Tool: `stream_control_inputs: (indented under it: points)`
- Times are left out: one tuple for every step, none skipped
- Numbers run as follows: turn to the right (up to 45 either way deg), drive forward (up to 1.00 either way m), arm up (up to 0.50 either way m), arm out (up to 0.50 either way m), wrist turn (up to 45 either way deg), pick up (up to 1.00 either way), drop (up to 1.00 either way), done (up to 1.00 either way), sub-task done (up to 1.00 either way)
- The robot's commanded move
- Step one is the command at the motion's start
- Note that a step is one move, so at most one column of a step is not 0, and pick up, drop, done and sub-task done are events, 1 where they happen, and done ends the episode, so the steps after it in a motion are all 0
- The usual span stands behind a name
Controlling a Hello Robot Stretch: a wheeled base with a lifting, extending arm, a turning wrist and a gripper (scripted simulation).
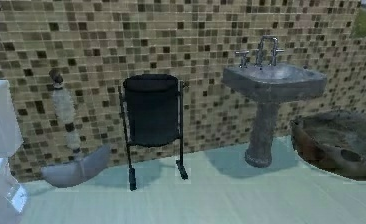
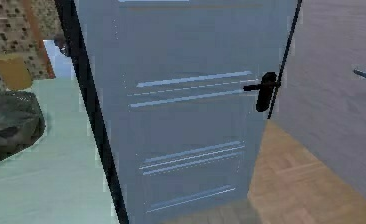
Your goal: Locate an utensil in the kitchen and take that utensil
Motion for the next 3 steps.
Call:
stream_control_inputs:
  points:
    - [33.0,0.0,0.0,0.0,0.0,0.0,0.0,0.0,0.0]
    - [0.0,1.0,0.0,0.0,0.0,0.0,0.0,0.0,0.0]
    - [3.0,0.0,0.0,0.0,0.0,0.0,0.0,0.0,0.0]
